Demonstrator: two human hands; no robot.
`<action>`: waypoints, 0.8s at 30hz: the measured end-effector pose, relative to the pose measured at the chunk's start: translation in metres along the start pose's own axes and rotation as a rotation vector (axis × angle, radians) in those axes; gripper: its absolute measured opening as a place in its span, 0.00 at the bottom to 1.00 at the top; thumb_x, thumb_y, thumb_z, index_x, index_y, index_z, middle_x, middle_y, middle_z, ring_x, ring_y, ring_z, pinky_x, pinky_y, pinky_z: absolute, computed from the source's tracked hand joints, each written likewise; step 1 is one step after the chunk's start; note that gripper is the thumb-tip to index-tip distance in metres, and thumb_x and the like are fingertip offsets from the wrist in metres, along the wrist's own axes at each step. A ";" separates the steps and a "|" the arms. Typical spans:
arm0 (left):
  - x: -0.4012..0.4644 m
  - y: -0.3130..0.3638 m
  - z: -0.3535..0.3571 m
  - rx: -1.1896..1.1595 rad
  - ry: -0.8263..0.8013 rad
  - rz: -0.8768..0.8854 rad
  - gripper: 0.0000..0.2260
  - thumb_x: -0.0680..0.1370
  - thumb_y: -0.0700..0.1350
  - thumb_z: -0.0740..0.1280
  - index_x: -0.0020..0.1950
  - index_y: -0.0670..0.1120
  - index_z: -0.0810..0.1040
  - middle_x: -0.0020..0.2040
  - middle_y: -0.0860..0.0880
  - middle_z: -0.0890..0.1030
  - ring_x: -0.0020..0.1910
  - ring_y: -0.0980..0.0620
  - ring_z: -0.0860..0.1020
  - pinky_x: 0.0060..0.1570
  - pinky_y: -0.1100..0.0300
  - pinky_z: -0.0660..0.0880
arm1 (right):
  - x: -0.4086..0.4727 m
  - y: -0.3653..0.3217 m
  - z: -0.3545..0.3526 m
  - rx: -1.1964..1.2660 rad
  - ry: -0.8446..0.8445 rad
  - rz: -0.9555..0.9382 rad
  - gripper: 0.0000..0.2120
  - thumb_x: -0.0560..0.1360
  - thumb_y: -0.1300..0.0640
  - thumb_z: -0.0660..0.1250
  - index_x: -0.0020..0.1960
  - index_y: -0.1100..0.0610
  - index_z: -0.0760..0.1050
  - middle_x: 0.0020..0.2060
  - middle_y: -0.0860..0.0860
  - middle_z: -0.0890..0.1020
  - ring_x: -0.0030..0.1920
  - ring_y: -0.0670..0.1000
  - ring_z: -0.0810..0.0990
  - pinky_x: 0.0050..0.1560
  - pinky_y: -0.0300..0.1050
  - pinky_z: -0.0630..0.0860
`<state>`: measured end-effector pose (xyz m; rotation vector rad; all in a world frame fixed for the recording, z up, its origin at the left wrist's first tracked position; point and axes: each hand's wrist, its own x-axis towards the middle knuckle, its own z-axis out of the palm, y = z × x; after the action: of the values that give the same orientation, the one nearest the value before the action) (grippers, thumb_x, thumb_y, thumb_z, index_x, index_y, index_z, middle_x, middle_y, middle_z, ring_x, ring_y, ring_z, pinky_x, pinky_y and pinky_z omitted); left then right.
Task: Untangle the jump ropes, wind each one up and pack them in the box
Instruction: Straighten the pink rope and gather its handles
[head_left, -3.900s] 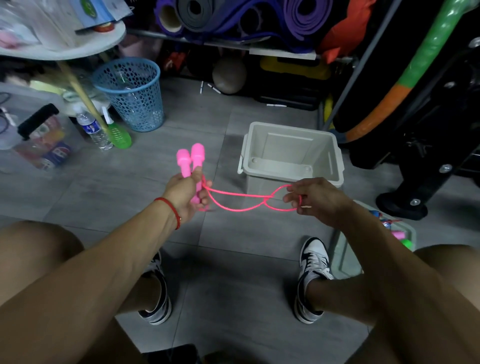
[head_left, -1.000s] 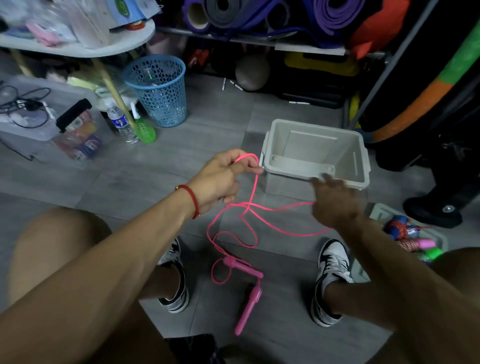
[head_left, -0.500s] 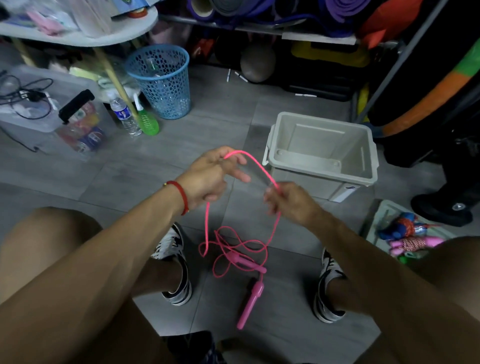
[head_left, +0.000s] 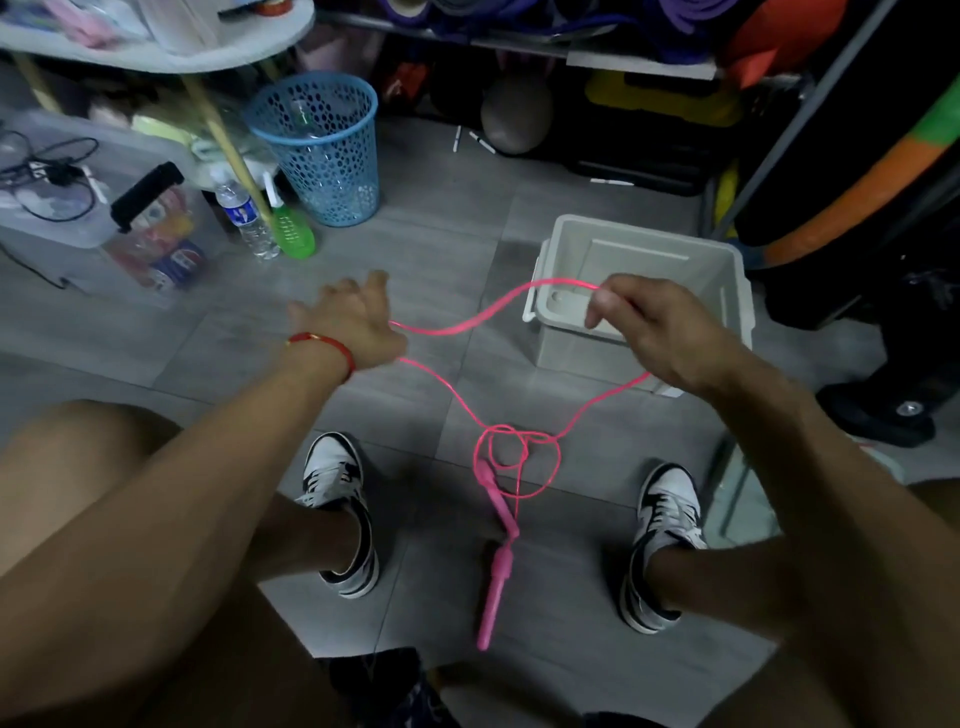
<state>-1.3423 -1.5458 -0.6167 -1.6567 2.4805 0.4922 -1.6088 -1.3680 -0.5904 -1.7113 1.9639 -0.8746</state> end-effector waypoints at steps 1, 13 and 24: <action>-0.013 0.017 0.004 -0.136 -0.042 0.166 0.36 0.71 0.52 0.72 0.77 0.52 0.62 0.74 0.44 0.68 0.72 0.42 0.68 0.70 0.49 0.66 | 0.001 -0.011 0.003 -0.054 -0.024 -0.084 0.13 0.84 0.51 0.60 0.44 0.51 0.79 0.31 0.37 0.77 0.35 0.38 0.74 0.42 0.37 0.69; 0.013 -0.015 0.001 -0.361 0.495 0.144 0.12 0.82 0.50 0.59 0.46 0.45 0.78 0.43 0.38 0.80 0.47 0.34 0.79 0.47 0.48 0.74 | -0.038 0.076 0.019 -0.528 -0.514 0.519 0.15 0.81 0.48 0.64 0.49 0.58 0.83 0.48 0.57 0.83 0.50 0.58 0.82 0.50 0.46 0.74; 0.016 -0.013 0.006 0.081 0.408 -0.131 0.11 0.81 0.48 0.61 0.56 0.44 0.79 0.55 0.32 0.79 0.58 0.33 0.76 0.66 0.39 0.63 | -0.014 0.005 -0.012 -0.130 0.103 -0.002 0.12 0.82 0.46 0.61 0.47 0.50 0.80 0.35 0.46 0.79 0.37 0.44 0.77 0.41 0.42 0.71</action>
<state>-1.3376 -1.5625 -0.6293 -2.0403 2.5843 0.0363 -1.6183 -1.3517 -0.5864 -1.7717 2.1287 -0.8689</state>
